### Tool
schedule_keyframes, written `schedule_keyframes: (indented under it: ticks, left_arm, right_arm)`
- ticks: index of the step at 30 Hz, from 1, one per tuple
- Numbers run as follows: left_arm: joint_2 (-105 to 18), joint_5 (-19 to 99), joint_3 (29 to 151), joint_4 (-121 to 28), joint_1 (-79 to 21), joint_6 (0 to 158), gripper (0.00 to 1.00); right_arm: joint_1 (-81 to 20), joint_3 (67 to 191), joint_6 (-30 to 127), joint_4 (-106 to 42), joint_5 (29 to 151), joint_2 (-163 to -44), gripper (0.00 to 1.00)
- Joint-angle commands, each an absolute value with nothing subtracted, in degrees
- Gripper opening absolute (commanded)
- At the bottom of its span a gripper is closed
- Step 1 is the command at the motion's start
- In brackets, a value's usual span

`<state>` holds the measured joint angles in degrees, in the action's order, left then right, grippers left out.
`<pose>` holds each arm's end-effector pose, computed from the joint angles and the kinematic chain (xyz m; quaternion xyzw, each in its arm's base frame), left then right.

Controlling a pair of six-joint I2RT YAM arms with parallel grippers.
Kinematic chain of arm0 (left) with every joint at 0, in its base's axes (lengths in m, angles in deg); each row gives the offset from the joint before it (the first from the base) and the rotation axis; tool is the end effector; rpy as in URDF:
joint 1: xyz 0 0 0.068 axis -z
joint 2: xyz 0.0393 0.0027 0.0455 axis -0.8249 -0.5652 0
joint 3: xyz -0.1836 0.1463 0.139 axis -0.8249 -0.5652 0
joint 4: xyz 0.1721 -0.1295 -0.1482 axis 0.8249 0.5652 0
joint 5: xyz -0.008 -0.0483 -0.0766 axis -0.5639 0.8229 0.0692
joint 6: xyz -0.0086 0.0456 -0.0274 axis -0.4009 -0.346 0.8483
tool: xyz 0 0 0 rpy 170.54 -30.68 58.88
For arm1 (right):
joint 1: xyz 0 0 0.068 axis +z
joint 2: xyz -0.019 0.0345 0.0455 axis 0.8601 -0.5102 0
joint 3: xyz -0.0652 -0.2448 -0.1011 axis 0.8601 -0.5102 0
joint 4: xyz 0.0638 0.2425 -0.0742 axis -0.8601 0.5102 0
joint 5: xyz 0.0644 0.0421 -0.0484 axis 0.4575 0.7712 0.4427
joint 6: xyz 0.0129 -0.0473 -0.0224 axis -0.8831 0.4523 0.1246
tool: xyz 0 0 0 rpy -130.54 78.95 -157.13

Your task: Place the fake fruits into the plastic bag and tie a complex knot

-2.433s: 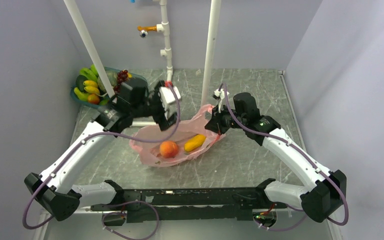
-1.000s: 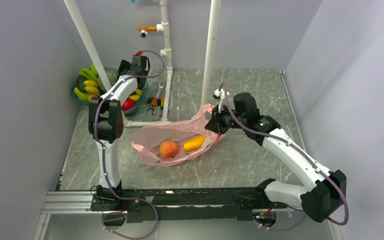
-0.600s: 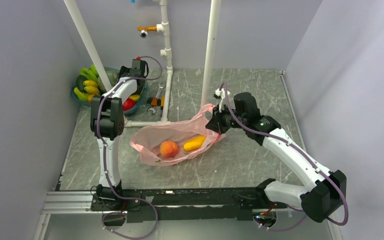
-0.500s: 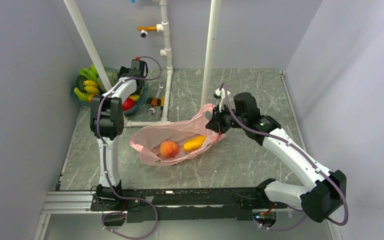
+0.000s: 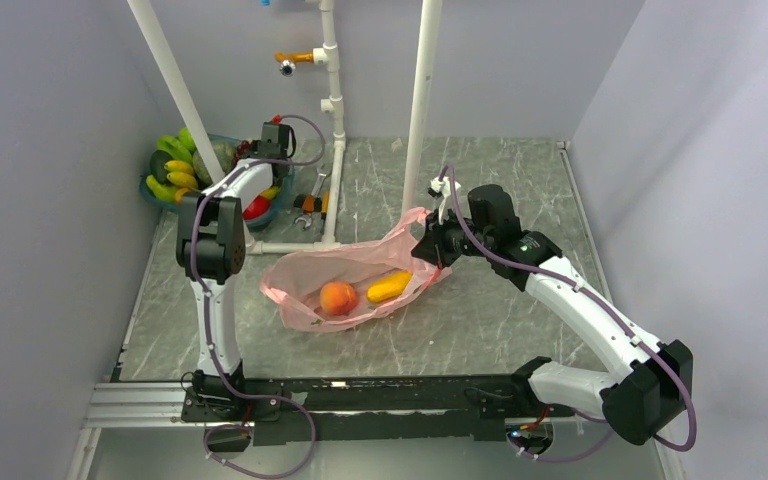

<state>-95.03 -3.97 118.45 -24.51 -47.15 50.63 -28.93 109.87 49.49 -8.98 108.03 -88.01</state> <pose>0.4935 -0.0521 0.1960 0.0775 0.8866 0.3084 0.3357 0.2084 0.1405 0.3171 -0.2890 0.8126 0.3319 0.3820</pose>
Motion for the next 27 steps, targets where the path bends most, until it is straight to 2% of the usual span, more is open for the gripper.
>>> schedule_keyframes:
  ticks: [1, 12, 27]
  left_arm:
    - [-87.91, -6.62, 116.55, -25.41, -48.02, 49.54, 0.02]
    - [-80.19, -5.74, 114.83, -27.54, -45.22, 48.49, 0.0]
    - [-74.49, -4.57, 121.35, -23.86, -41.08, 49.47, 0.0]
  right_arm:
    - [-29.21, 109.71, 49.59, -11.19, 107.78, -86.57, 0.0]
    - [-29.25, 109.81, 49.69, -11.13, 108.43, -86.84, 0.0]
    - [-29.3, 109.44, 49.7, -11.33, 108.21, -86.29, 0.0]
